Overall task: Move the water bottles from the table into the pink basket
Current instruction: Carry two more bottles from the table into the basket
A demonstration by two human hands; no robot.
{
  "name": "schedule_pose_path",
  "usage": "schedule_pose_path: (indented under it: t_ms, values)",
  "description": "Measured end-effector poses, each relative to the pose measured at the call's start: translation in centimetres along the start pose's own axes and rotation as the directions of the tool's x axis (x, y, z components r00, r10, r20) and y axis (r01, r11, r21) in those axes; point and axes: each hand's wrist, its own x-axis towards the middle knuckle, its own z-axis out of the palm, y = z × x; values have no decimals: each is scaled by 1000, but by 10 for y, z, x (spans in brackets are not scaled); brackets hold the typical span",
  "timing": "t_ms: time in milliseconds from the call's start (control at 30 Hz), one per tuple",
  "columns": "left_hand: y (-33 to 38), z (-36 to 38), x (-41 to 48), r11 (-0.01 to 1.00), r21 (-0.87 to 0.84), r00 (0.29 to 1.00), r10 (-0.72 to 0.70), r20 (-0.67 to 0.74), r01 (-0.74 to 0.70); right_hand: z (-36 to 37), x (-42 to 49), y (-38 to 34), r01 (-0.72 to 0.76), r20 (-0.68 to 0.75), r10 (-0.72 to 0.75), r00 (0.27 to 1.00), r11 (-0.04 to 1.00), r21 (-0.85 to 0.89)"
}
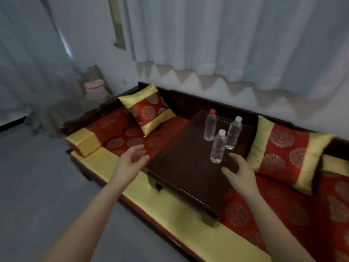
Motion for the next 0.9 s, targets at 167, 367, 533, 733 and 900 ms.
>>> schedule_pose_path:
  t_ms: [167, 367, 533, 733, 900]
  values:
    - [10, 70, 105, 994, -50, 965, 103, 242, -94, 0, 46, 17, -157, -170, 151, 974, 987, -23]
    - [22, 148, 203, 983, -119, 921, 176, 347, -143, 6, 121, 46, -208, -268, 217, 938, 976, 64]
    - [21, 196, 279, 981, -136, 886, 185, 426, -139, 26, 192, 71, -254, -252, 280, 926, 958, 133]
    - [7, 233, 330, 985, -138, 867, 154, 474, -100, 65, 237, 87, -265, -130, 271, 954, 962, 63]
    - [6, 262, 367, 985, -148, 830, 151, 537, -83, 78, 249, 90, -233, -107, 229, 968, 972, -31]
